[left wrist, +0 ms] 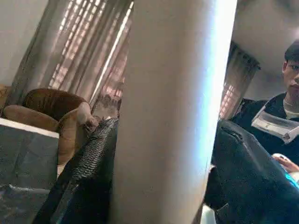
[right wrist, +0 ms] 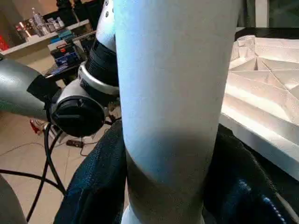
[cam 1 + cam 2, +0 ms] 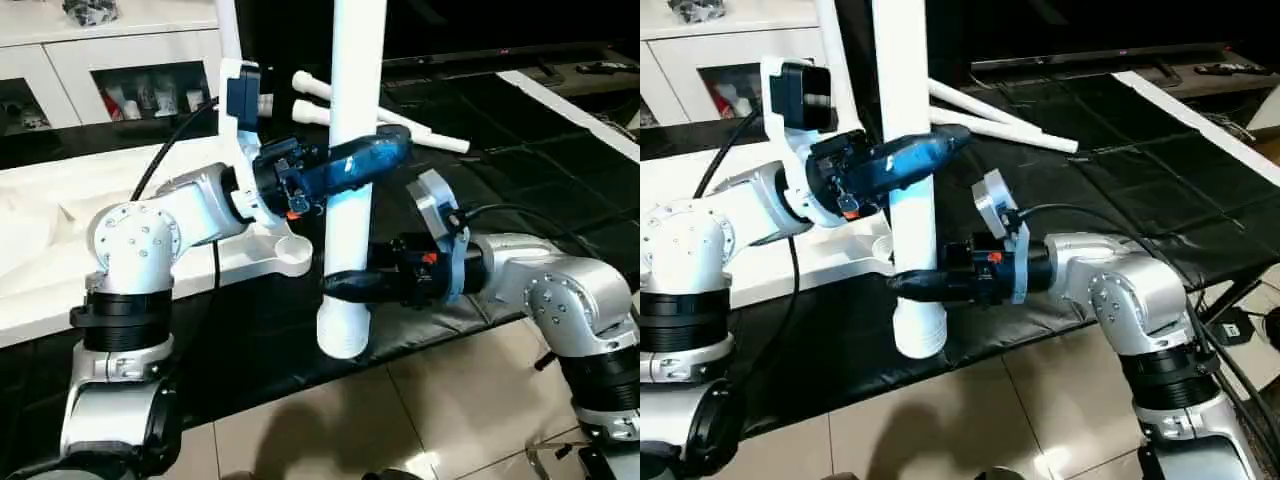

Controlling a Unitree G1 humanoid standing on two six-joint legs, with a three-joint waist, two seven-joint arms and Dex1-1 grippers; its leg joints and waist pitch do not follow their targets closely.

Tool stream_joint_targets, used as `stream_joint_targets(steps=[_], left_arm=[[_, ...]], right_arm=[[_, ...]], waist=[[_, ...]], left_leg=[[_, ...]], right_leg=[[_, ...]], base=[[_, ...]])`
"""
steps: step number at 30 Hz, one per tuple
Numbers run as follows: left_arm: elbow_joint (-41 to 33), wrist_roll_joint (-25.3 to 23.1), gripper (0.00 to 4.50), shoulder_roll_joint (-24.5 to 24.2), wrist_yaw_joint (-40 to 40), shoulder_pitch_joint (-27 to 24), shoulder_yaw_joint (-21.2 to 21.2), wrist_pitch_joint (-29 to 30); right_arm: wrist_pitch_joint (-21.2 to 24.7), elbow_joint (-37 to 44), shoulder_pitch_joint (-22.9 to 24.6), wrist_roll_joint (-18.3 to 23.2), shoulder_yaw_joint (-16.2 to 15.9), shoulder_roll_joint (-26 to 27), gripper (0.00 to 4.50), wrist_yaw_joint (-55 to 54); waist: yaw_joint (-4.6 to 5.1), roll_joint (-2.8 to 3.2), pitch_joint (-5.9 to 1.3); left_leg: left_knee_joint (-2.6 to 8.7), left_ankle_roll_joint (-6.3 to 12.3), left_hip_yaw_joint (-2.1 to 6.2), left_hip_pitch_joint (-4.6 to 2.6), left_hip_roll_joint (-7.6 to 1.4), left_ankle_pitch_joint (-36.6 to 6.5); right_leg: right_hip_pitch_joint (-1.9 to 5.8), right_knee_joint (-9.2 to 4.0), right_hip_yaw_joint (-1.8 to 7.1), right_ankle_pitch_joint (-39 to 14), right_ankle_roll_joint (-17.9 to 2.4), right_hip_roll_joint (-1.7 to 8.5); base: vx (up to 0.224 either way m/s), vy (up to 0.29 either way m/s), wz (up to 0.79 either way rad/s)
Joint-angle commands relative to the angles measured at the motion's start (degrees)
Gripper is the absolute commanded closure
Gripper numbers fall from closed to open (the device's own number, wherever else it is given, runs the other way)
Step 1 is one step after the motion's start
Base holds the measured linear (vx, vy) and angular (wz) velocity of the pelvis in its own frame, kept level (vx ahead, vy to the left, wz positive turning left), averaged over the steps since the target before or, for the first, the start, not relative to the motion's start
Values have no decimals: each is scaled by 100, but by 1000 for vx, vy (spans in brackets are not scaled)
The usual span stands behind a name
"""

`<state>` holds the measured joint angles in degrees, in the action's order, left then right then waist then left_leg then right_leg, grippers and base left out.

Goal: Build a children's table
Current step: Move to table

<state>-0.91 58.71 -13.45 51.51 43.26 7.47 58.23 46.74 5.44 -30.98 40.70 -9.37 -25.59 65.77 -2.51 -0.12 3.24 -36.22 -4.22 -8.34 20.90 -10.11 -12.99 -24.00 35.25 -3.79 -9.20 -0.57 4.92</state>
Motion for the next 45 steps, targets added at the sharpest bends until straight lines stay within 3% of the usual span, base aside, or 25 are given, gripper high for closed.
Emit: stream_joint_targets(steps=[1,4,6,8,11,21,22,26,28,30,31,32,35,41,45], left_arm=[[-32,-3,166,-43,116,58,-107,-14],[-19,-5,166,-54,125,56,-106,-4],[1,-20,208,-53,115,54,-106,-18],[18,-28,206,-51,102,52,-103,-40],[27,-30,252,-49,90,47,-94,-82],[62,-123,262,-70,-112,44,19,-308],[44,-248,262,-91,-196,34,22,-423],[-71,-790,264,-273,-422,13,-141,-751],[-146,-1507,265,-339,-992,88,-426,-1088],[-128,-1616,266,-287,-1237,130,-437,-1098],[-114,-2017,268,-144,-1895,234,-496,-1275],[-114,-2017,269,-144,-1895,234,-496,-1275],[-322,-2614,269,42,-2648,252,-725,-1462],[-755,-2885,270,271,-3046,217,-964,-1411],[-673,-3148,270,348,-3347,334,-1025,-1503]], right_arm=[[-65,-100,-42,-66,1,-72,261,44],[-94,-124,-52,-100,10,-74,261,57],[-128,-144,-58,-130,11,-69,261,46],[-153,-161,-63,-149,5,-69,261,40],[-183,-175,-64,-187,7,-66,262,43],[-374,-304,-104,-441,84,-47,262,-253],[-343,-377,-135,-444,205,15,206,-474],[-457,-545,-204,-524,467,172,182,-950],[-822,-660,-247,-831,536,252,155,-1339],[-885,-686,-256,-886,544,271,145,-1415],[-869,-736,-281,-956,558,347,136,-1651],[-869,-736,-281,-956,558,347,123,-1651],[-817,-683,-238,-1190,382,561,112,-2113],[-1074,-845,-272,-1751,-14,830,112,-2595],[-987,-1068,-370,-1881,8,1110,112,-3060]], waist=[[-28,-55,-425],[-30,-62,-425],[-30,-59,-425],[-33,-62,-422],[-32,-59,-428],[-35,-68,-436],[-34,-71,-426],[-12,-54,-426],[-3,-43,-426],[2,-40,-440],[2,-44,-442],[9,-75,-447],[10,-79,-445],[45,-79,-442],[58,-78,-431]], left_leg=[[410,334,-45,28,-171,0],[408,356,-45,34,-170,40],[408,353,-46,30,-173,35],[408,350,-49,31,-167,-2],[403,339,-50,30,-168,22],[398,352,-50,35,-168,60],[404,353,-49,42,-166,45],[412,272,-41,28,-171,30],[419,177,-37,24,-184,-44],[404,138,-46,22,-178,27],[402,175,-49,25,-176,94],[399,195,-46,38,-180,137],[389,268,-47,57,-168,235],[381,234,-56,65,-167,171],[392,187,-52,70,-148,-10]], right_leg=[[426,-327,225,-1089,-1319,247],[430,-320,224,-1015,-1342,247],[427,-322,222,-1038,-1346,249],[429,-333,223,-1094,-1330,246],[429,-327,223,-1059,-1332,246],[437,-311,223,-962,-1359,245],[436,-326,223,-1023,-1336,246],[421,-333,220,-1123,-1239,233],[413,-346,222,-1189,-1148,238],[427,-314,225,-1020,-1193,241],[424,-308,230,-889,-1241,234],[437,-297,230,-802,-1256,226],[444,-296,226,-704,-1274,227],[431,-304,221,-840,-1295,241],[428,-338,218,-1131,-1159,225]], base=[[0,0,0],[0,0,0],[0,0,0],[0,0,0],[0,0,0],[0,0,0],[0,0,0],[0,0,0],[0,0,0],[0,0,0],[0,0,0],[0,0,0],[0,0,0],[0,0,0],[0,0,0]])
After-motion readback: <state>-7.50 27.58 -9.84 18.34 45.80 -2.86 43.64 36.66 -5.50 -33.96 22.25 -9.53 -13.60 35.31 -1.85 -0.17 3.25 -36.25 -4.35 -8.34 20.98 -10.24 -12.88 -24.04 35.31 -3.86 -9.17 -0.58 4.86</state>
